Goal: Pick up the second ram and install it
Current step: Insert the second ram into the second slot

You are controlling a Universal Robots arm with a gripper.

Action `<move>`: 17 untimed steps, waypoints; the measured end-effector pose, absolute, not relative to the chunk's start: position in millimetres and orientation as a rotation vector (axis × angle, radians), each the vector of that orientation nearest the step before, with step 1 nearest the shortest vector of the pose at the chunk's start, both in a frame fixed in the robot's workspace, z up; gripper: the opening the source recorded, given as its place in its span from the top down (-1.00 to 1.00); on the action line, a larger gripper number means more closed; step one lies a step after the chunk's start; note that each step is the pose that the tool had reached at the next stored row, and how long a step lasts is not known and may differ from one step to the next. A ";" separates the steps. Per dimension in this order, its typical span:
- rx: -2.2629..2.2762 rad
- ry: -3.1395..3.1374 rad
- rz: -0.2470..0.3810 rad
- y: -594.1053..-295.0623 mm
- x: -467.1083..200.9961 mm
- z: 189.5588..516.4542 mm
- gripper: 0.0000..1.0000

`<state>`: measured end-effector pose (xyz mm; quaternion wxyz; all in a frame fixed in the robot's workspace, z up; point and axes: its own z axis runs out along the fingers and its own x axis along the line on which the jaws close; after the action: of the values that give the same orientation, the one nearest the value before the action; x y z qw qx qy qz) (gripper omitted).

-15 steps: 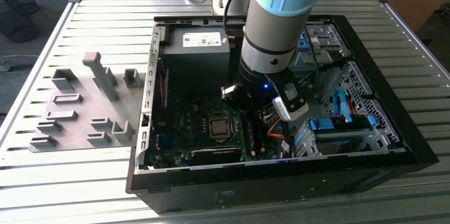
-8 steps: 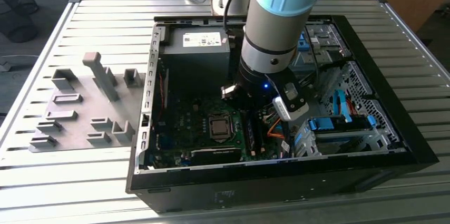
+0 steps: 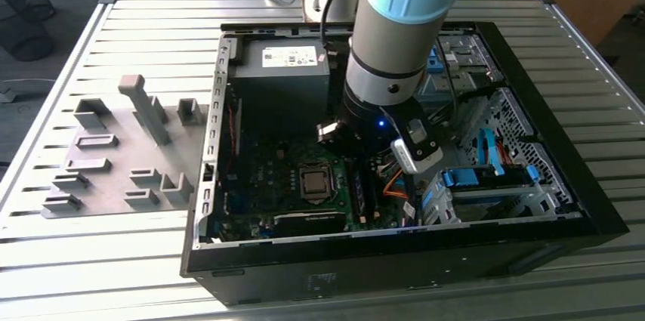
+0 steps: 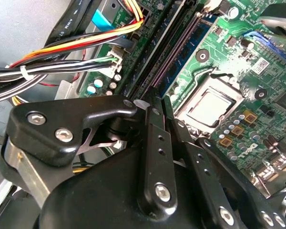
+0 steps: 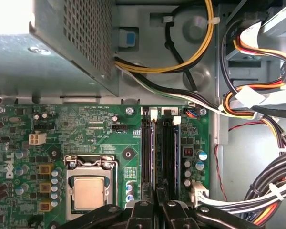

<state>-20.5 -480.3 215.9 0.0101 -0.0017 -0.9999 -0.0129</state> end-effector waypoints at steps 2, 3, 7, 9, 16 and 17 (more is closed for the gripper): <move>-0.005 -3.120 -0.040 -480.4 -20.5 214.6 0.72; -0.005 -3.119 -0.040 -480.5 -20.5 214.3 0.72; -0.005 -3.119 -0.040 -480.4 -20.5 213.9 0.72; -0.005 -3.119 -0.040 -480.5 -20.4 213.9 0.72; -0.010 -3.119 -0.041 -481.4 -18.3 213.9 0.72; -0.010 -3.119 -0.040 -481.4 -18.4 213.7 0.72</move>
<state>-18.4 -481.4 213.7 0.0110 -0.0032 -0.9999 -0.0129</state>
